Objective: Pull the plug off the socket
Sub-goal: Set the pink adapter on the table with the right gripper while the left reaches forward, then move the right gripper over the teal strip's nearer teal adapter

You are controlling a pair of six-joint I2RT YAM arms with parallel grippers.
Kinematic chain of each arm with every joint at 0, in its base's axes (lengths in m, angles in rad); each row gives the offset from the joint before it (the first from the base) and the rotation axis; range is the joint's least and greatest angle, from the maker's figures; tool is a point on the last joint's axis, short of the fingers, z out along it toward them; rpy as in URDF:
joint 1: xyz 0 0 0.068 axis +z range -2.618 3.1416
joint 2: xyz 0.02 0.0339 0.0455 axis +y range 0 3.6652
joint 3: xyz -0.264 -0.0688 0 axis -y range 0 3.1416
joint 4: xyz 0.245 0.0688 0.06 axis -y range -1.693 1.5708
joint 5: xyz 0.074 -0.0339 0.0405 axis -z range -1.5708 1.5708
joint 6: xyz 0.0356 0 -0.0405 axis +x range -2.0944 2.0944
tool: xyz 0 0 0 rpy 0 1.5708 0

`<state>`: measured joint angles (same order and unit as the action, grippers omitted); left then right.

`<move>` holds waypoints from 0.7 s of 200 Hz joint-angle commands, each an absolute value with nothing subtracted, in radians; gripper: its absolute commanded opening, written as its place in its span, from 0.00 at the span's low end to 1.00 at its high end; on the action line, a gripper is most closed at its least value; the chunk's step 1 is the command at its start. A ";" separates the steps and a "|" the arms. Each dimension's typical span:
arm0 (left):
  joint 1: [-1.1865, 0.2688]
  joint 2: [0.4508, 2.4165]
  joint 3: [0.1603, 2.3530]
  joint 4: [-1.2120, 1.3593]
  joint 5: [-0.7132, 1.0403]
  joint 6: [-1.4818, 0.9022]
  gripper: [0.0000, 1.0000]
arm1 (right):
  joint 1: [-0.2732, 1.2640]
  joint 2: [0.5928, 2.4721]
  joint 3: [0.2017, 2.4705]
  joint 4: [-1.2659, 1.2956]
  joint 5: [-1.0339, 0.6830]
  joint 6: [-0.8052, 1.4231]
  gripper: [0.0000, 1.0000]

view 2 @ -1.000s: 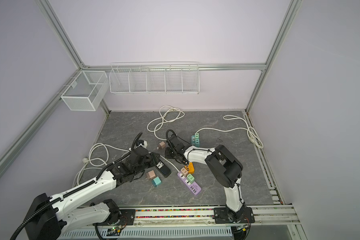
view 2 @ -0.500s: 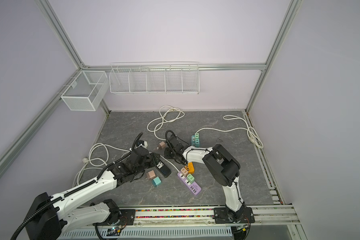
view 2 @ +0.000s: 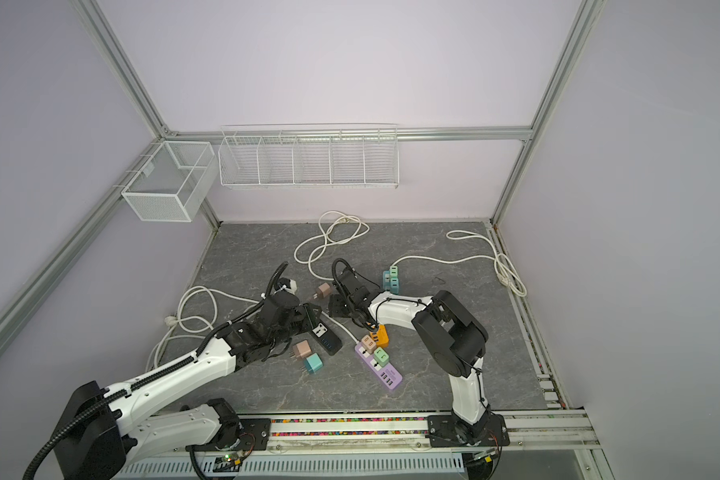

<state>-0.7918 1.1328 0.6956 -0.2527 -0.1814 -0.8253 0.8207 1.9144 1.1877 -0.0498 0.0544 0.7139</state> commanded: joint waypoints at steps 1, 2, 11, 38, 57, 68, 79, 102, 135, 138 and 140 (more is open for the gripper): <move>-0.785 1.138 0.740 -0.270 -0.175 -0.805 0.48 | 0.821 1.826 1.165 -0.094 0.095 0.690 0.67; -0.785 1.138 0.741 -0.272 -0.175 -0.805 0.48 | 0.821 1.824 1.165 -0.095 0.096 0.690 0.67; -0.786 1.136 0.748 -0.277 -0.174 -0.804 0.48 | 0.818 1.802 1.159 -0.105 0.098 0.686 0.69; -0.785 1.144 0.764 -0.271 -0.156 -0.788 0.48 | 0.805 1.726 1.137 -0.152 0.124 0.664 0.72; -0.785 1.155 0.777 -0.270 -0.144 -0.785 0.48 | 0.797 1.658 1.113 -0.193 0.153 0.644 0.74; -0.785 1.163 0.783 -0.260 -0.133 -0.784 0.48 | 0.787 1.620 1.101 -0.223 0.162 0.636 0.75; -0.785 1.172 0.785 -0.243 -0.121 -0.784 0.48 | 0.775 1.582 1.087 -0.250 0.173 0.625 0.76; -0.785 1.203 0.803 -0.226 -0.096 -0.783 0.48 | 0.754 1.509 1.051 -0.305 0.210 0.606 0.79; -0.785 1.252 0.824 -0.188 -0.055 -0.785 0.49 | 0.719 1.431 1.014 -0.404 0.261 0.586 0.82; -0.785 1.256 0.826 -0.186 -0.051 -0.786 0.49 | 0.716 1.424 1.007 -0.408 0.265 0.584 0.83; -0.785 1.261 0.828 -0.185 -0.049 -0.787 0.49 | 0.713 1.419 1.003 -0.412 0.269 0.584 0.83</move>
